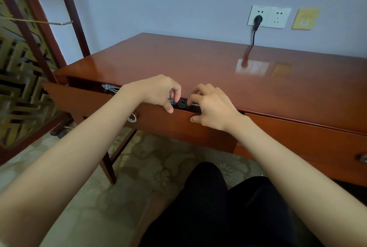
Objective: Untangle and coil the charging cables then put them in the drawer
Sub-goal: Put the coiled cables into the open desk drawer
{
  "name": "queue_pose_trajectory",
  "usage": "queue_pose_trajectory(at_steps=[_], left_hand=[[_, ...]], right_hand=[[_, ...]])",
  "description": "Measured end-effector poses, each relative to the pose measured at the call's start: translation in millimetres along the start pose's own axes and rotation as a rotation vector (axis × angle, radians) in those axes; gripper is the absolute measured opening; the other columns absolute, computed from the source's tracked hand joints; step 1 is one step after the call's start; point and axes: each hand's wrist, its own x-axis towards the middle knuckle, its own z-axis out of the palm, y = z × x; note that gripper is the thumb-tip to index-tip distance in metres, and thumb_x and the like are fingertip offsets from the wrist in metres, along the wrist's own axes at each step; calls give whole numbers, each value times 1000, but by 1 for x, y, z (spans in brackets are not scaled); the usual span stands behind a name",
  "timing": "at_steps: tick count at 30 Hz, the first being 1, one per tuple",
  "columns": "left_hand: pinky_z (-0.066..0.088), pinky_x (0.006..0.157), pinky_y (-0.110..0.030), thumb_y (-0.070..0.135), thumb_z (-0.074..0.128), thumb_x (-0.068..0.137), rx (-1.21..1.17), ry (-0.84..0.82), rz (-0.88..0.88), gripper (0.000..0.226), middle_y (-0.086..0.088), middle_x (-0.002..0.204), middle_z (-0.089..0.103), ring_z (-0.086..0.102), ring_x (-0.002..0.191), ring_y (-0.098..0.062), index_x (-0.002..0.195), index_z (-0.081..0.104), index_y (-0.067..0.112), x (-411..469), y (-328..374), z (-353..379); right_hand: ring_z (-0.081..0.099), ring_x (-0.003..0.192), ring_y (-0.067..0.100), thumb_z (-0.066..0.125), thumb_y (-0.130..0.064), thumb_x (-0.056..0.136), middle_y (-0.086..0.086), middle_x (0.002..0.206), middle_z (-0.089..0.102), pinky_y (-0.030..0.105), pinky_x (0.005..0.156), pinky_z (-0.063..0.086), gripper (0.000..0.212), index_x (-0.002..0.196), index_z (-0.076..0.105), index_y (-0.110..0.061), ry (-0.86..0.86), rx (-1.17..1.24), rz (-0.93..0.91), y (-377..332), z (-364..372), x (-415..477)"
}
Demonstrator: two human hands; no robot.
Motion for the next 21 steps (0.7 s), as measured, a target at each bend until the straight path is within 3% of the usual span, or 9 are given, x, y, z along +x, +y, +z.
queue_pose_trajectory(at_steps=[6, 10, 16, 21], left_hand=[[42, 85, -31, 17, 80, 70, 20, 71, 45, 36, 7, 98, 50, 50, 94, -12, 94, 55, 28, 11, -6, 6], [43, 82, -30, 17, 76, 75, 61, 89, 50, 30, 7, 96, 52, 51, 90, -12, 100, 60, 21, 16, -7, 6], [46, 78, -33, 15, 74, 77, 130, 118, 60, 21, 7, 89, 53, 54, 86, -16, 91, 59, 22, 25, -10, 9], [45, 77, -31, 15, 74, 77, 110, 70, 40, 21, 8, 88, 55, 53, 83, -13, 91, 59, 22, 32, -8, 6]], right_hand=[[43, 117, 26, 65, -35, 84, 3, 128, 48, 36, 94, 34, 55, 132, 46, -19, 9, 48, 88, 4, 7, 6], [43, 115, 26, 63, -31, 86, 4, 125, 50, 36, 91, 36, 49, 132, 50, -16, 32, 44, 107, 6, 12, 9], [42, 111, 28, 60, -23, 88, 6, 121, 50, 35, 84, 34, 40, 126, 53, -14, 96, 10, 103, 9, 19, 11], [44, 102, 24, 62, -28, 87, 3, 108, 51, 31, 76, 32, 33, 118, 57, -16, 88, 60, 70, 16, 17, 13]])
